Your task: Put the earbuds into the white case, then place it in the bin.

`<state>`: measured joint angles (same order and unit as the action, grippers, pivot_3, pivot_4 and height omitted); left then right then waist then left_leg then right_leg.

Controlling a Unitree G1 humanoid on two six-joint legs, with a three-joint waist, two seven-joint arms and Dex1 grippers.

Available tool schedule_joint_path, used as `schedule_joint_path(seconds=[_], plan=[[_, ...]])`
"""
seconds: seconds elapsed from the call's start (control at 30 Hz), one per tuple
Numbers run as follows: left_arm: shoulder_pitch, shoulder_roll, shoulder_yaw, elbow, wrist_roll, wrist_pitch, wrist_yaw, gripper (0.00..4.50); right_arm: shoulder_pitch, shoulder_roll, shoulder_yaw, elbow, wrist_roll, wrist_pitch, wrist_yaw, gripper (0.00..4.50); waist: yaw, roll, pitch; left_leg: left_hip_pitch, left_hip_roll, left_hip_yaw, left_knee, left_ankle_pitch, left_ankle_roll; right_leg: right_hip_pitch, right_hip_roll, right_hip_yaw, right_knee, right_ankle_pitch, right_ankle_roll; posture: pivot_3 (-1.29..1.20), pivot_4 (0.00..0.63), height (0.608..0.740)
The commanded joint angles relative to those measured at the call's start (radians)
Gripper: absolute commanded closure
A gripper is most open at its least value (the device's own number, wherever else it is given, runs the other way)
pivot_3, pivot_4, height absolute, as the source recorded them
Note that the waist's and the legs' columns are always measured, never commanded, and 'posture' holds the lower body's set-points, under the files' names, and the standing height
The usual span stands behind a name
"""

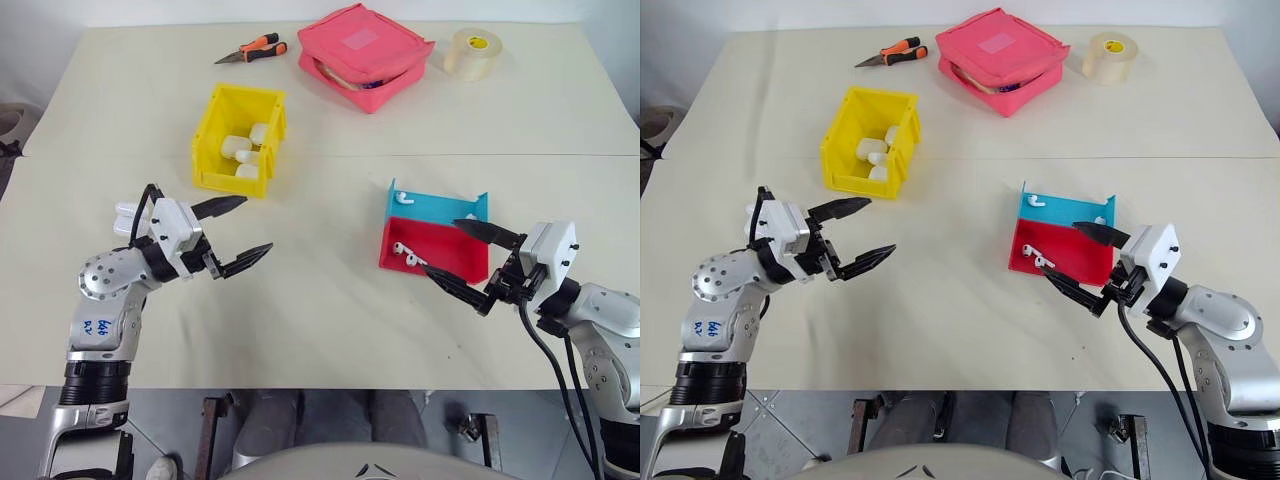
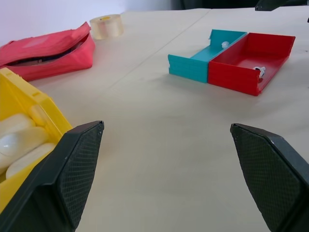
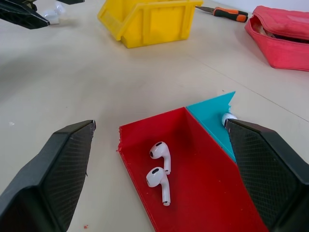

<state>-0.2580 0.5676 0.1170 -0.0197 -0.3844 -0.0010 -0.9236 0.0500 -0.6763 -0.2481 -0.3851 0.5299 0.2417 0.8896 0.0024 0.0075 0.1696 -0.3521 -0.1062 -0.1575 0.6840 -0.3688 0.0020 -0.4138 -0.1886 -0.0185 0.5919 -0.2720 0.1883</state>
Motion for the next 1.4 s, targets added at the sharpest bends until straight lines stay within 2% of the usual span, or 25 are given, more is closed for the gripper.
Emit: schedule_joint_path(seconds=[0.03, 0.27, 0.47, 0.63, 0.77, 0.93, 1.03, 1.2, 1.33, 1.4], plan=[[-0.011, 0.002, 0.004, 0.000, 0.015, -0.026, 0.007, 0.03, 0.007, -0.006, -0.030, -0.038, 0.017, -0.020, 0.008, 0.00, 0.000, 0.000, 0.000, 0.000, 0.000, 0.000, 0.000, 0.000, 0.000, 0.000, 0.000, 0.000, 0.000, 0.000, 0.000, 0.00, 0.150, 0.740], [0.030, 0.000, 0.037, -0.035, -0.010, -0.003, 0.030, 0.03, -0.002, 0.005, -0.008, -0.030, 0.023, -0.037, 0.031, 0.00, -0.001, 0.000, 0.000, 0.000, 0.001, 0.001, 0.000, 0.000, -0.001, 0.000, 0.002, 0.001, 0.000, 0.000, 0.000, 0.00, 0.150, 0.740], [0.194, -0.023, 0.159, -0.133, -0.007, 0.039, 0.196, 0.03, -0.089, 0.040, 0.065, 0.002, 0.023, -0.057, 0.066, 0.00, -0.007, 0.000, 0.000, 0.001, 0.005, 0.004, -0.001, -0.001, -0.002, -0.002, 0.005, 0.003, -0.001, 0.000, 0.000, 0.00, 0.150, 0.740], [0.402, -0.108, 0.303, -0.273, 0.023, 0.058, 0.403, 0.03, -0.202, 0.116, 0.162, 0.032, 0.033, -0.089, 0.112, 0.00, -0.002, 0.000, 0.000, 0.001, 0.008, 0.005, -0.001, -0.002, -0.004, -0.002, 0.007, 0.003, -0.001, 0.000, 0.000, 0.00, 0.150, 0.740], [0.587, -0.218, 0.431, -0.417, -0.016, 0.124, 0.559, 0.03, -0.278, 0.197, 0.242, 0.036, 0.031, -0.109, 0.129, 0.00, -0.002, -0.001, 0.001, 0.001, 0.011, 0.006, -0.001, -0.003, -0.005, -0.002, 0.008, 0.004, -0.002, 0.000, 0.000, 0.00, 0.150, 0.740], [0.680, -0.296, 0.513, -0.498, -0.061, 0.233, 0.694, 0.03, -0.315, 0.232, 0.294, 0.033, 0.003, -0.146, 0.139, 0.00, 0.021, -0.002, 0.001, 0.001, 0.011, 0.006, 0.000, -0.003, -0.005, -0.002, 0.010, 0.004, -0.002, 0.000, -0.001, 0.00, 0.150, 0.740], [0.692, -0.300, 0.528, -0.535, -0.087, 0.286, 0.725, 0.03, -0.321, 0.224, 0.298, 0.035, 0.013, -0.136, 0.145, 0.00, 0.025, -0.002, 0.000, 0.001, 0.011, 0.006, 0.000, -0.004, -0.006, -0.002, 0.010, 0.004, -0.002, 0.000, -0.001, 0.00, 0.150, 0.740], [0.594, -0.151, 0.536, -0.534, -0.142, 0.495, 0.742, 0.03, -0.314, 0.164, 0.275, 0.047, 0.031, -0.092, 0.170, 0.00, 0.023, -0.002, 0.000, 0.001, 0.013, 0.006, 0.000, -0.004, -0.007, -0.003, 0.012, 0.004, -0.001, -0.001, -0.002, 0.00, 0.150, 0.740], [0.467, 0.067, 0.550, -0.428, -0.207, 0.755, 0.703, 0.03, -0.295, 0.086, 0.256, 0.026, 0.081, 0.000, 0.195, 0.00, 0.021, -0.002, 0.000, 0.001, 0.015, 0.005, 0.000, -0.004, -0.009, -0.004, 0.015, 0.004, 0.000, -0.002, -0.004, 0.00, 0.150, 0.740], [0.385, 0.144, 0.555, -0.361, -0.235, 0.823, 0.681, 0.03, -0.290, 0.066, 0.248, 0.022, 0.084, 0.010, 0.200, 0.00, 0.018, -0.002, 0.000, 0.001, 0.016, 0.005, -0.001, -0.005, -0.010, -0.005, 0.016, 0.005, 0.002, -0.002, -0.005, 0.00, 0.150, 0.740]])
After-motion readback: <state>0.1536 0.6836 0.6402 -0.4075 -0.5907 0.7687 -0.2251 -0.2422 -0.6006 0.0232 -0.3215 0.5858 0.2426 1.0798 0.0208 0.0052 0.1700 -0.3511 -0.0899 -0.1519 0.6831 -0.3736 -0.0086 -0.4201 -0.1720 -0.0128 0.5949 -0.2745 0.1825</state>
